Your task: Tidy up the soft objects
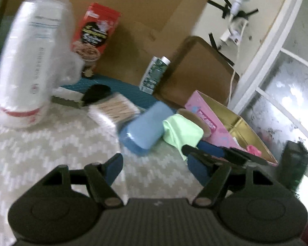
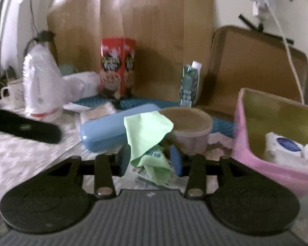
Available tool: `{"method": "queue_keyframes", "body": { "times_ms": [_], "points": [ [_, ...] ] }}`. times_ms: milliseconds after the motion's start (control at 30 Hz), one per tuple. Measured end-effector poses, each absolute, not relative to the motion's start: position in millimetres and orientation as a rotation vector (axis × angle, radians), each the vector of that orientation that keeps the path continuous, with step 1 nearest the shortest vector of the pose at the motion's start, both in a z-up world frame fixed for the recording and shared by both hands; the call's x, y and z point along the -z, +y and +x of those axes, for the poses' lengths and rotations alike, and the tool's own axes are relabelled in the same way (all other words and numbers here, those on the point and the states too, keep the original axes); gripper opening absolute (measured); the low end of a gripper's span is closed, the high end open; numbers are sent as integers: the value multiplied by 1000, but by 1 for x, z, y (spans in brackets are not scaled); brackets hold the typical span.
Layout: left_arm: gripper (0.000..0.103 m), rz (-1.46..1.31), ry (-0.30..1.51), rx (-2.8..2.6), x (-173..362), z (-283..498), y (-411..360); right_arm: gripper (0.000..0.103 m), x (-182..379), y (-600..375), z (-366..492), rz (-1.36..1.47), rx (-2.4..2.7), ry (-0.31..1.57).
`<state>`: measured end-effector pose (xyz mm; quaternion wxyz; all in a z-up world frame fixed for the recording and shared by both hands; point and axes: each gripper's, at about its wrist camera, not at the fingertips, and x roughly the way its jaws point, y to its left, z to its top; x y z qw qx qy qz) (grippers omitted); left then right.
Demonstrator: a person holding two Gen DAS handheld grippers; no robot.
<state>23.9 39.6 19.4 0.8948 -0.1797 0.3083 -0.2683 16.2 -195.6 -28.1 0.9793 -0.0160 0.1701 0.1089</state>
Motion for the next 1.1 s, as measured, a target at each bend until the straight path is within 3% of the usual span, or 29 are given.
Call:
{"method": "queue_keyframes", "body": {
  "times_ms": [33,67,100,367,467,533,600,733,800,833,900,967,1000,1100],
  "points": [
    [70,-381,633,555,-20,22,46,41,28,-191,23,-48,-217,356],
    [70,-390,626,554,-20,21,49,29,28,-188,27,-53,-227,370],
    [71,-402,618,554,-21,20,54,4,27,-183,27,-46,-252,380],
    [71,-457,642,563,-13,14,87,5,19,-112,-46,-95,-659,413],
    [71,-466,664,536,-6,12,96,19,30,-94,-65,-215,-666,404],
    [71,-474,669,525,-4,9,102,42,33,-95,-71,-224,-645,393],
    [71,-477,673,513,-3,7,108,54,30,-101,-70,-189,-637,393],
    [72,-464,689,521,-1,6,106,63,32,-105,-66,-179,-617,405],
    [64,-440,712,536,2,7,96,63,35,-102,-55,-184,-606,427],
    [46,-434,735,551,6,8,91,63,37,-101,-51,-177,-601,442],
    [28,-448,783,594,14,9,80,58,40,-101,-44,-132,-622,462],
    [23,-431,777,607,11,6,70,25,40,-103,-44,-107,-629,457],
    [23,-419,775,613,9,6,67,14,40,-104,-44,-102,-620,456],
    [23,-416,763,642,-3,8,58,9,39,-116,-49,-59,-617,432]
  ]
}}
